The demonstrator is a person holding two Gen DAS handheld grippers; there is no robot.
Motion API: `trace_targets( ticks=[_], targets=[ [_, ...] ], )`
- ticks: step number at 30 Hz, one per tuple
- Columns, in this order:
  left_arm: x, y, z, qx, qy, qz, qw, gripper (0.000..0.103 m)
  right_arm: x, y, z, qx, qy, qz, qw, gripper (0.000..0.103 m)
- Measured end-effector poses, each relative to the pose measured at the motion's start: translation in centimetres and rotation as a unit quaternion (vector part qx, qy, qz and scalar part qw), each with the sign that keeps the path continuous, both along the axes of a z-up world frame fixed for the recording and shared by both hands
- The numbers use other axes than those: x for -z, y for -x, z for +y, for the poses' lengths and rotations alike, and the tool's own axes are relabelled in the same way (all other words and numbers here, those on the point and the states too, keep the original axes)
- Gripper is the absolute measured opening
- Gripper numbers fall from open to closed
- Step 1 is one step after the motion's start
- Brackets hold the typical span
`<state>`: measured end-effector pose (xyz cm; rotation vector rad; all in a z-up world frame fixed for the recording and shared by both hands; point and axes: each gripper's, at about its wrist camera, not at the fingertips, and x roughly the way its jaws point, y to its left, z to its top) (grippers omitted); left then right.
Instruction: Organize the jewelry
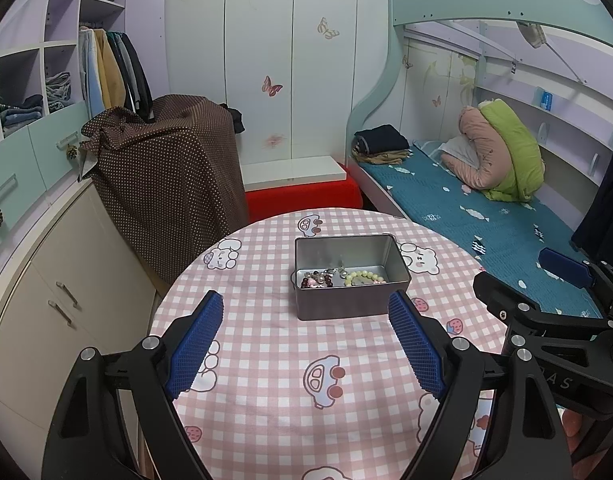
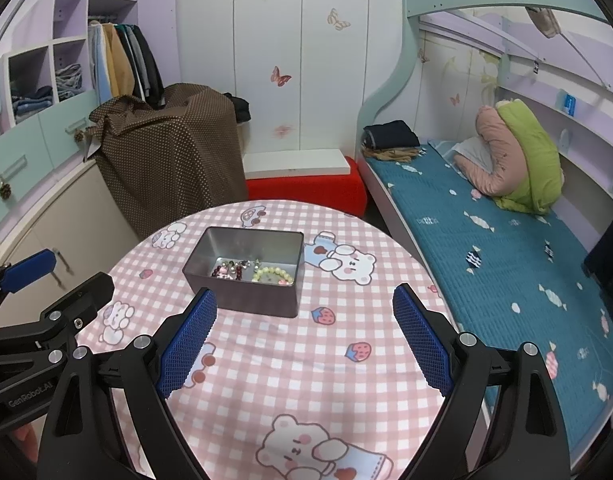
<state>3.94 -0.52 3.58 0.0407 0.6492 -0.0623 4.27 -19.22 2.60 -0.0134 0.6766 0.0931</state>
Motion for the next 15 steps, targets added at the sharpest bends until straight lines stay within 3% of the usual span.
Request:
trace_targets(
  ticks=[15],
  targets=[
    [-0.03,-0.05,0.0,0.0,0.0,0.0,1.0,0.082,-0.05,0.0,-0.11,0.0,0.0,0.001,1.0,0.087]
  ],
)
